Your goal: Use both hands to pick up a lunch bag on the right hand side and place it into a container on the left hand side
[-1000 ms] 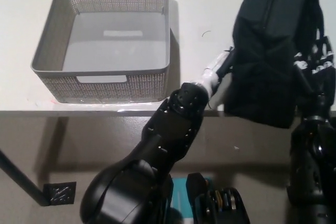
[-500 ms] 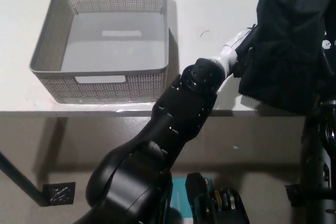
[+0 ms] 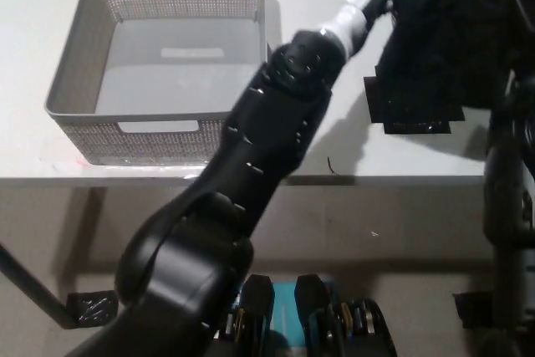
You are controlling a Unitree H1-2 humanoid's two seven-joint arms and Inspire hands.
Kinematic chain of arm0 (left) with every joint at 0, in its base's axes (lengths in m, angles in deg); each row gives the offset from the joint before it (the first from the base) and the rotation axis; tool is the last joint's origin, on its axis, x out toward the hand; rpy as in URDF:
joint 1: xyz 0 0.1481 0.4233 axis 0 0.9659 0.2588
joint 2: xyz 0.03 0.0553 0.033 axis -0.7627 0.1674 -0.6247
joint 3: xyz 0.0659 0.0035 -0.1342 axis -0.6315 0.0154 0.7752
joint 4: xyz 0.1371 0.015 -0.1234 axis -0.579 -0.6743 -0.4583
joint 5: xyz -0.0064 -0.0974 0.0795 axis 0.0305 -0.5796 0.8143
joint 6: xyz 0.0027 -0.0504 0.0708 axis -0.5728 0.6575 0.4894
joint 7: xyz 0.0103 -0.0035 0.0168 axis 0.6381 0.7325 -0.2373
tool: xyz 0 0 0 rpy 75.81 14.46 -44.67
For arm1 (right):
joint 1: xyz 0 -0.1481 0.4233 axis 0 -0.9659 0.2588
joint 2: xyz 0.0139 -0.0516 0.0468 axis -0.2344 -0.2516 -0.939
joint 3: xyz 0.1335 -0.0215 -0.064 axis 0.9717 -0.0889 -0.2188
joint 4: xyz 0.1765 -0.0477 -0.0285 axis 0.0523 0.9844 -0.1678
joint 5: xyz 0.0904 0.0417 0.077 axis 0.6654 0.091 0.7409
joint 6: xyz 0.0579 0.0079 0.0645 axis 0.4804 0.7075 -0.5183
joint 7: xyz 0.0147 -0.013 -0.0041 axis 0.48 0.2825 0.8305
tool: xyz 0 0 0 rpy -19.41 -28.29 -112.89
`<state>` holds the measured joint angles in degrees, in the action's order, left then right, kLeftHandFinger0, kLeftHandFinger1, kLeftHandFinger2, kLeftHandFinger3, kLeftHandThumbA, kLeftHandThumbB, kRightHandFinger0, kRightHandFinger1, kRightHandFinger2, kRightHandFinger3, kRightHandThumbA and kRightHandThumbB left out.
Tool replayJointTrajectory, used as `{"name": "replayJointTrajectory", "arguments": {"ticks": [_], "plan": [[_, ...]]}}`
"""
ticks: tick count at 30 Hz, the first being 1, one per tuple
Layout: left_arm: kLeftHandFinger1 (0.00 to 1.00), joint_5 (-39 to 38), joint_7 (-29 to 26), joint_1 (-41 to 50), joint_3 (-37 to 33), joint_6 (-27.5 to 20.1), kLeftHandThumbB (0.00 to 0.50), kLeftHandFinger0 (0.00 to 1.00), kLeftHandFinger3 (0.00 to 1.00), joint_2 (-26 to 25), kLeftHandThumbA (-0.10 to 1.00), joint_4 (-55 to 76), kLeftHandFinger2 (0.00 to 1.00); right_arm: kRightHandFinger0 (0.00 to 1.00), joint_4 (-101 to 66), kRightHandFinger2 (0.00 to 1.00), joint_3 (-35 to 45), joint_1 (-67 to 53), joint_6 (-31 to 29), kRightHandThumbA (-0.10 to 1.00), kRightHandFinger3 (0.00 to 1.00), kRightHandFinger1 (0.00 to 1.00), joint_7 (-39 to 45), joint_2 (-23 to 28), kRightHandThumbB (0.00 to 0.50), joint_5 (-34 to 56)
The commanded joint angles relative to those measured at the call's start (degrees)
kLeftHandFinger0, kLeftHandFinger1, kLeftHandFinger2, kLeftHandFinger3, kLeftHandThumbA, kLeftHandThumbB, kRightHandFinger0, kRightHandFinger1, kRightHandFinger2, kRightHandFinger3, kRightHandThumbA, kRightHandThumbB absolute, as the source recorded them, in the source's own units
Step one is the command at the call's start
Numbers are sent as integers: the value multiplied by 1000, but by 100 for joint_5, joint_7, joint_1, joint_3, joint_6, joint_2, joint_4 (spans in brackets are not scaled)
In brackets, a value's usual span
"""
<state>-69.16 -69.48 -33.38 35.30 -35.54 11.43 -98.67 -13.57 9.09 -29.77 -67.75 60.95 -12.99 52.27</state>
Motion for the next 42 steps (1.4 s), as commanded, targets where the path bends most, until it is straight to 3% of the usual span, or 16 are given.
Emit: {"name": "replayJointTrajectory", "arguments": {"ticks": [1, 4, 6, 11, 15, 17, 19, 20, 22, 25, 26, 28, 30, 35, 42], "plan": [[1000, -293, 349, -866, 101, 226, 297, 1000, 1000, 45, 1000, 932, 1000, 1000, 319, 1000, -619, 1457, 167, 1000, 1000, 1000, 607, -155, 6, -129], [1000, -337, 370, -908, 151, 449, 329, 1000, 1000, -118, 1000, 1216, 1000, 1000, 630, 1000, -685, 1797, 93, 1000, 1000, 1000, 626, -176, 23, -159], [1000, -331, 314, -958, 206, 788, 339, 1000, 1000, -354, 1000, 1540, 1000, 1000, 1025, 1000, -767, 2186, 47, 1000, 1000, 1000, 674, -259, 65, -193], [1000, -326, 208, -933, 372, 711, 325, 1000, 1000, -820, 1000, 1866, 1000, 1000, 1855, 1000, -908, 2895, -147, 1000, 1000, 1000, 987, -500, 42, -83], [1000, -374, 156, -820, 571, 847, 340, 1000, 1000, -1206, 1000, 2196, 1000, 1000, 2770, 1000, -1120, 3506, -457, 1000, 1000, 1000, 1045, -668, 50, -325], [1000, -501, 165, -736, 708, 891, 346, 1000, 1000, -1303, 1000, 2324, 1000, 1000, 3077, 1000, -1122, 3682, -509, 1000, 1000, 1000, 1104, -783, 77, -267], [1000, -454, 176, -619, 728, 1116, 344, 1000, 1000, -1486, 1000, 2563, 1000, 1000, 3407, 1000, -1187, 3858, -593, 1000, 1000, 1000, 1113, -902, 102, -323], [1000, -440, 226, -514, 769, 1190, 315, 1000, 1000, -1677, 1000, 2757, 1000, 1000, 3774, 1000, -1200, 4052, -762, 1000, 1000, 1000, 1198, -1030, 89, -317], [1000, -566, 248, -313, 990, 1438, 313, 1000, 1000, -1957, 1000, 3173, 1000, 1000, 4429, 1000, -1154, 4447, -952, 1000, 1000, 1000, 1199, -1293, 88, -289], [1000, -524, 74, -162, 1128, 1604, 335, 1000, 1000, -2090, 1000, 3390, 1000, 1000, 4835, 1000, -1254, 4648, -1021, 1000, 1000, 1000, 1272, -1413, 145, -417], [1000, -617, 128, -65, 1209, 1650, 326, 1000, 1000, -2160, 1000, 3519, 1000, 1000, 5005, 1000, -1285, 4734, -1096, 1000, 1000, 1000, 1295, -1476, 122, -462], [1000, -825, 232, 135, 1411, 1748, 300, 1000, 1000, -2299, 1000, 3828, 1000, 1000, 5309, 1000, -1305, 4930, -1149, 1000, 1000, 1000, 1378, -1629, 132, -470], [1000, -815, 122, 390, 1563, 2059, 343, 1000, 1000, -2361, 1000, 4186, 1000, 1000, 5533, 1000, -1353, 5012, -1205, 1000, 1000, 1000, 1454, -1763, 129, -499], [1000, -897, 119, 957, 1787, 2352, 351, 1000, 1000, -2550, 1000, 4714, 1000, 1000, 5812, 1000, -1567, 5054, -1166, 1000, 1000, 1000, 1374, -2082, 64, -682], [1000, -1117, 59, 1427, 2149, 2335, 342, 1000, 1000, -2565, 1000, 4988, 1000, 1000, 6164, 1000, -1688, 5031, -1295, 1000, 1000, 1000, 1661, -2278, 117, -737]]}}
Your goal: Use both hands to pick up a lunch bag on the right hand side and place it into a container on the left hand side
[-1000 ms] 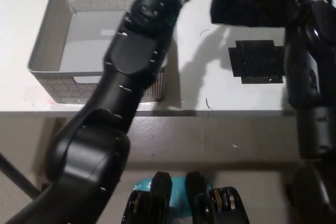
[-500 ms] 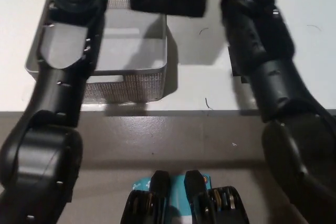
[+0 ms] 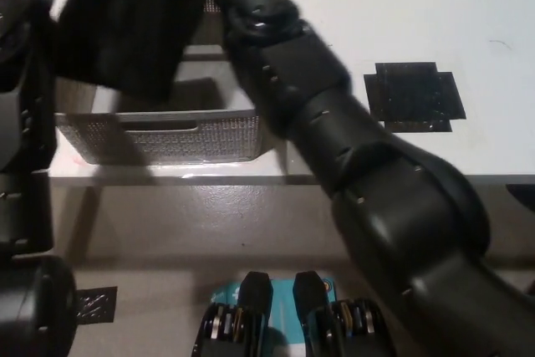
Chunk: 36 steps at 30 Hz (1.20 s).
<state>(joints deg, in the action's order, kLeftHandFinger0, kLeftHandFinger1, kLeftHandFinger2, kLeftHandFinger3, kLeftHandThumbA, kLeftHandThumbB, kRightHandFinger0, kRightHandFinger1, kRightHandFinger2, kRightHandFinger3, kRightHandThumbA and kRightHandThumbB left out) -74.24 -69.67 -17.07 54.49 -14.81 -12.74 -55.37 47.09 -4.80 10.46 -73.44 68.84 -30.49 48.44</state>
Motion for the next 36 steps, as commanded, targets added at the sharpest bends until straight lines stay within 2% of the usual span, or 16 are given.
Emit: {"name": "replayJointTrajectory", "arguments": {"ticks": [1, 3, 6, 7, 8, 9, 10, 12, 13, 17, 19, 23, 27, 29, 32, 36], "plan": [[1000, -618, 82, -157, 263, 255, 348, 1000, 1000, -141, 1000, 668, 1000, 1000, 122, 1000, -339, 999, -721, 1000, 1000, 1000, 896, -529, 95, -395], [1000, -628, 105, -45, 278, 250, 358, 1000, 1000, -117, 1000, 671, 1000, 1000, 145, 1000, -371, 955, -677, 1000, 1000, 1000, 913, -532, 45, -420], [1000, -508, 35, 112, 195, 159, 355, 1000, 1000, -7, 1000, 619, 1000, 1000, 192, 1000, -358, 741, -718, 1000, 1000, 1000, 1103, -502, 115, -362], [1000, -496, 27, 142, 163, 72, 338, 1000, 1000, 45, 1000, 574, 1000, 1000, 196, 1000, -329, 656, -787, 1000, 1000, 1000, 1211, -465, 126, -334], [1000, -502, 45, 160, 138, -60, 315, 1000, 1000, 78, 1000, 507, 1000, 1000, 202, 1000, -287, 591, -874, 1000, 1000, 1000, 1330, -427, 115, -294], [1000, -480, 134, 218, 68, -285, 298, 1000, 1000, 82, 1000, 384, 1000, 1000, 206, 1000, -170, 494, -932, 1000, 1000, 1000, 1518, -360, 133, -167], [1000, -445, 219, 226, -14, -386, 298, 1000, 1000, 52, 1000, 314, 1000, 1000, 196, 1000, -88, 467, -899, 1000, 1000, 1000, 1605, -296, 136, -87], [1000, -296, 378, 298, -252, -243, 323, 1000, 1000, -106, 1000, 368, 1000, 1000, 170, 1000, 2, 425, -814, 1000, 1000, 1000, 1593, -202, 118, -37], [1000, -261, 411, 335, -311, -107, 364, 1000, 1000, -200, 1000, 340, 1000, 1000, 168, 1000, 117, 365, -729, 1000, 1000, 1000, 1596, -118, 146, 45], [1000, -279, 555, 577, -432, 69, 351, 1000, 1000, -592, 1000, 145, 1000, 1000, 132, 1000, 193, 99, -573, 1000, 1000, 1000, 1665, 149, 149, -62], [1000, -231, 610, 733, -499, 36, 349, 1000, 1000, -828, 1000, -12, 1000, 1000, 110, 1000, 201, -102, -525, 1000, 1000, 1000, 1671, 342, 166, -125], [1000, -156, 816, 837, -720, -102, 352, 1000, 1000, -1185, 1000, -132, 1000, 1000, 20, 1000, 181, -304, -567, 1000, 1000, 1000, 1573, 536, 164, -242], [1000, -23, 1252, 980, -1054, -341, 357, 1000, 1000, -1879, 1000, 2, 1000, 1000, -429, 1000, 25, -637, -445, 1000, 1000, 1000, 1649, 989, 117, -442], [1000, -65, 1452, 1058, -1137, -327, 379, 1000, 1000, -2195, 1000, 45, 1000, 1000, -968, 1000, -78, -997, -338, 1000, 1000, 1000, 1757, 1215, 66, -533], [1000, -138, 1529, 1206, -1106, -320, 357, 1000, 1000, -2414, 1000, 175, 1000, 1000, -1760, 1000, -158, -1504, -29, 1000, 1000, 1000, 1935, 1455, 104, -555], [1000, -363, 1853, 1748, -972, -92, 306, 1000, 1000, -2906, 1000, 759, 1000, 986, -3348, 1000, -333, -2504, 538, 1000, 1000, 1000, 2166, 1943, 90, -637]]}}
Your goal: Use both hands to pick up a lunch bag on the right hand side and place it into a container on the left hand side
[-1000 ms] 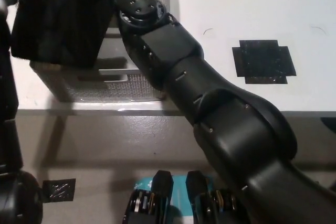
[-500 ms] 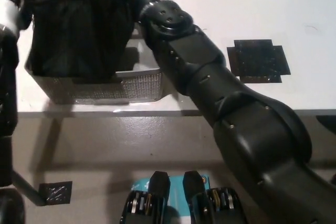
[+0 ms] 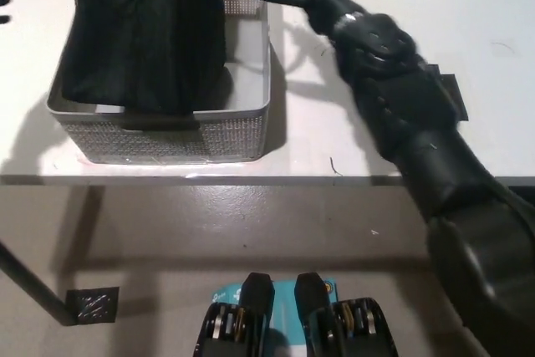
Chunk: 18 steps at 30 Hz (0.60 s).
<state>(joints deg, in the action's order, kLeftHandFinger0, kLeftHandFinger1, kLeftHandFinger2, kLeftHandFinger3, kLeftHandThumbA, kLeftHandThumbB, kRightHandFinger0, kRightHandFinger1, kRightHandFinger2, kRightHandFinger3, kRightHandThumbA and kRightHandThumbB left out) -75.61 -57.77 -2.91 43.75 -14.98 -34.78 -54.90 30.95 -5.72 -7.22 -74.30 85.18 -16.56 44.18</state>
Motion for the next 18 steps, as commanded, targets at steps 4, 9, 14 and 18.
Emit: {"name": "replayJointTrajectory", "arguments": {"ticks": [4, 9, 14, 18], "plan": [[1000, -496, 831, 1006, 455, 53, 269, 1000, 1000, -1057, 1000, 1372, 1000, 919, -3100, 1000, -357, -1480, 956, 1000, 1000, 1000, 684, 1008, 158, -288], [1000, -695, 854, 1738, 892, 74, 243, 1000, 1000, -1166, 1000, 2002, 1000, 903, -4474, 1000, -290, -2209, 1300, 1000, 1000, 1000, 730, 1317, 130, -147], [1000, -856, 708, 2528, 1129, -35, 158, 1000, 1000, -803, 1000, 3248, 1000, 950, -6213, 1000, -194, -3218, 1461, 1000, 1000, 1000, 790, 1558, 88, 102], [1000, -897, 494, 3114, 1119, -211, 160, 1000, 1000, -341, 1000, 4193, 1000, 1000, -7183, 1000, -34, -4006, 1349, 1000, 1000, 1000, 751, 1472, 97, 545]]}}
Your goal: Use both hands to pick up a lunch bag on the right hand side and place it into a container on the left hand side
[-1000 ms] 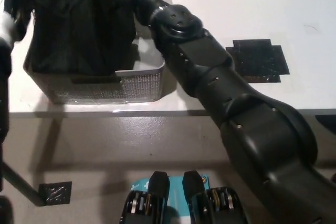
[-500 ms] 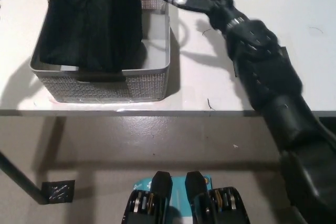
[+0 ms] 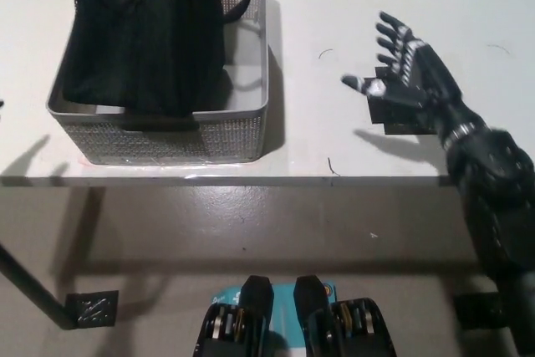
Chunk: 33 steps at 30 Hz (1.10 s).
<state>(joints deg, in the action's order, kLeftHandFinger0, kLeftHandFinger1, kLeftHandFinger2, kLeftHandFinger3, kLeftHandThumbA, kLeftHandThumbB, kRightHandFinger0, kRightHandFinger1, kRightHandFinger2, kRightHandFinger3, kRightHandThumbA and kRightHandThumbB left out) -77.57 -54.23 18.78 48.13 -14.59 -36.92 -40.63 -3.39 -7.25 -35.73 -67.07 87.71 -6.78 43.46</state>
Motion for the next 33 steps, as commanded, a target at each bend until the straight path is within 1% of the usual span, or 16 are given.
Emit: {"name": "replayJointTrajectory", "arguments": {"ticks": [1, 2, 4, 5, 7, 9, 13, 15, 16, 21, 23, 24, 26, 30, 31, 33], "plan": [[1000, -656, 22, 1132, 631, -300, 162, 1000, 1000, 71, 1000, 3049, 1000, 1000, -4016, 1000, 195, -1421, 532, 1000, 1000, 1000, 440, 422, 132, 776], [1000, -612, -96, 1312, 575, -404, 162, 1000, 1000, 295, 1000, 3288, 1000, 1000, -4283, 1000, 252, -1697, 423, 1000, 1000, 1000, 365, 337, 156, 892], [1000, -504, -317, 1626, 438, -698, 130, 1000, 1000, 752, 1000, 3635, 1000, 1000, -4738, 1000, 255, -2231, 124, 1000, 1000, 1000, 239, 143, 160, 985], [1000, -493, -330, 1652, 434, -712, 188, 1000, 1000, 796, 1000, 3671, 1000, 1000, -4786, 1000, 255, -2279, 114, 1000, 1000, 1000, 226, 125, 239, 993], [1000, -232, -543, 2095, 231, -1101, 93, 1000, 1000, 1327, 1000, 4070, 1000, 1000, -5237, 1000, 51, -3028, -298, 1000, 1000, 1000, 204, -182, 119, 1202], [1000, 46, -717, 2524, -37, -1530, 113, 1000, 1000, 1934, 1000, 4281, 1000, 1000, -5467, 1000, -178, -3790, -713, 1000, 1000, 1000, 234, -387, 146, 1233], [1000, 179, -640, 3181, -314, -1911, 167, 1000, 1000, 2481, 1000, 4329, 1000, 1000, -5247, 1000, -385, -4555, -1249, 1000, 1000, 1000, 270, -616, 162, 972], [1000, 233, -606, 3427, -473, -2236, 88, 1000, 1000, 2764, 1000, 4144, 1000, 1000, -4948, 1000, -386, -4855, -1425, 1000, 1000, 1000, 398, -671, 173, 1085], [1000, 346, -564, 3635, -636, -2357, 101, 1000, 1000, 2889, 1000, 3917, 1000, 1000, -4668, 1000, -395, -5074, -1573, 1000, 1000, 1000, 438, -720, 164, 1043], [1000, 573, -505, 3941, -878, -3117, 53, 1000, 1000, 3291, 1000, 2869, 1000, 1000, -3894, 1000, -418, -5479, -1835, 1000, 1000, 1000, 330, -1066, 189, 769], [1000, 584, -464, 3948, -903, -3348, 52, 1000, 1000, 3346, 1000, 2532, 1000, 1000, -3544, 1000, -410, -5527, -1972, 1000, 1000, 1000, 392, -1115, 195, 754], [1000, 634, -493, 3976, -925, -3482, 59, 1000, 1000, 3400, 1000, 2262, 1000, 1000, -3199, 1000, -401, -5523, -2184, 1000, 1000, 1000, 398, -1111, 219, 624], [1000, 754, -573, 4039, -944, -3749, 64, 1000, 1000, 3505, 1000, 1896, 1000, 1000, -2693, 1000, -366, -5478, -2603, 1000, 1000, 1000, 286, -1132, 215, 323], [1000, 690, -544, 4145, -966, -3902, 83, 1000, 1000, 3607, 1000, 1530, 1000, 1000, -2398, 1000, -306, -5427, -2670, 1000, 1000, 1000, 265, -1155, 245, 329], [1000, 740, -601, 4189, -961, -3879, 108, 1000, 1000, 3639, 1000, 1354, 1000, 1000, -2354, 1000, -293, -5410, -2634, 1000, 1000, 1000, 293, -1160, 235, 389], [1000, 754, -632, 4257, -949, -3875, 108, 1000, 1000, 3658, 1000, 1192, 1000, 1000, -2268, 1000, -281, -5394, -2667, 1000, 1000, 1000, 316, -1156, 226, 420]]}}
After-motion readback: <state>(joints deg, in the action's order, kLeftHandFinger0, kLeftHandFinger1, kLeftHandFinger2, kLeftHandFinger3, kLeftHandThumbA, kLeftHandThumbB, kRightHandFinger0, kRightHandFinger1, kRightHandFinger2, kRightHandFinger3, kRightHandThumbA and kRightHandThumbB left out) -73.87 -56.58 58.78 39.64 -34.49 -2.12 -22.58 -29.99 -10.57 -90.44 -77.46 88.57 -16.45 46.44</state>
